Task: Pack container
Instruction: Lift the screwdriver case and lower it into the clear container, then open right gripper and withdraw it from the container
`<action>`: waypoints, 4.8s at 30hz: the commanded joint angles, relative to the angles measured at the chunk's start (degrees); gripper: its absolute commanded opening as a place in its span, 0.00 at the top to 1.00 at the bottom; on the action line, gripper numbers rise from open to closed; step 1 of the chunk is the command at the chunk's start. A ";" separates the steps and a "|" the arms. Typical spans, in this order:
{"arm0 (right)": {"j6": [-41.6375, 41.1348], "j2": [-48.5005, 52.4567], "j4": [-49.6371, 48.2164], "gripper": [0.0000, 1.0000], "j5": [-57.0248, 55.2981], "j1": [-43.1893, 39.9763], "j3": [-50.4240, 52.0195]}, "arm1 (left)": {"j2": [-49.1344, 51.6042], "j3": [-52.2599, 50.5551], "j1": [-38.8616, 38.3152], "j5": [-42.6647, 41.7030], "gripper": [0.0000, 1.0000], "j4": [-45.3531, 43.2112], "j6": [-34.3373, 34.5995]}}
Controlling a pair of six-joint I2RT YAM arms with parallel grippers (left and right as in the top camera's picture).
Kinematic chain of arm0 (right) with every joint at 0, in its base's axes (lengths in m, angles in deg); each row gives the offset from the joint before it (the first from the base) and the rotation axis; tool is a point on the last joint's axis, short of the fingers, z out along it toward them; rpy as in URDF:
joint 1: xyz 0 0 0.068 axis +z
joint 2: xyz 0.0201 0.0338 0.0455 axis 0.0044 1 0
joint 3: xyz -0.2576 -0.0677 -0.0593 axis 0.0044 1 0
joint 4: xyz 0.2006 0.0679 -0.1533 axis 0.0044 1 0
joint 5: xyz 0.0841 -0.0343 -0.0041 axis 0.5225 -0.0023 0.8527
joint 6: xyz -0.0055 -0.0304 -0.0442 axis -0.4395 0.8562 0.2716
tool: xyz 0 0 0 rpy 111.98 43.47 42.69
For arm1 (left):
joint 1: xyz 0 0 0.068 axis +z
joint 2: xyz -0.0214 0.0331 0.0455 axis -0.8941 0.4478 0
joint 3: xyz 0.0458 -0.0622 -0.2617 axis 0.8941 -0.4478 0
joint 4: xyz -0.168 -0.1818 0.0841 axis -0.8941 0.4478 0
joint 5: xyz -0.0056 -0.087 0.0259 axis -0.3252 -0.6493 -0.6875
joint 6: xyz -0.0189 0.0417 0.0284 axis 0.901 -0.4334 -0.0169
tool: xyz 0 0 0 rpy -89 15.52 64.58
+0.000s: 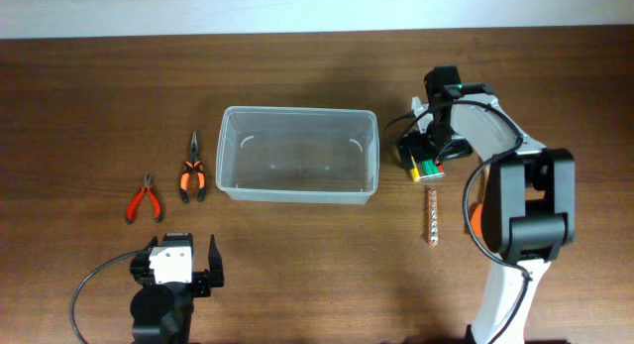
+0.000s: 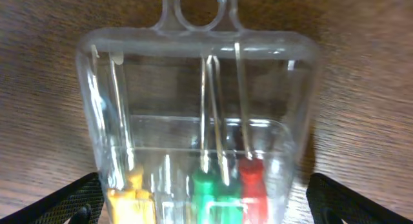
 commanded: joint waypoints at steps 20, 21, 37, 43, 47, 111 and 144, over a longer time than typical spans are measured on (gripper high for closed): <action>-1.38 4.63 0.20 0.11 -3.72 2.14 0.07 | -0.33 -0.39 -0.26 0.44 0.01 -0.11 -1.11; -1.38 4.63 0.20 0.12 -3.72 2.14 0.04 | -0.33 -0.39 -0.26 0.44 0.01 -0.11 -1.11; -3.08 4.52 7.30 0.31 -5.90 2.08 -10.71 | -0.33 -0.39 -0.26 0.44 0.01 -0.11 -1.14; -3.06 4.52 13.73 0.35 -6.32 2.08 -21.16 | -0.33 -0.39 -0.26 0.44 0.01 -0.11 -1.11; -3.10 4.52 18.32 0.36 -6.45 2.14 -28.65 | -0.33 -0.39 -0.26 0.44 0.01 -0.11 -1.11; -19.96 3.89 9.62 0.09 -2.75 30.73 -12.22 | -0.33 -0.39 -0.26 0.44 0.01 -0.11 -1.11; -19.45 1.73 43.78 0.02 -4.31 4.87 -59.01 | -0.33 -0.39 -0.26 0.44 0.01 -0.11 -1.11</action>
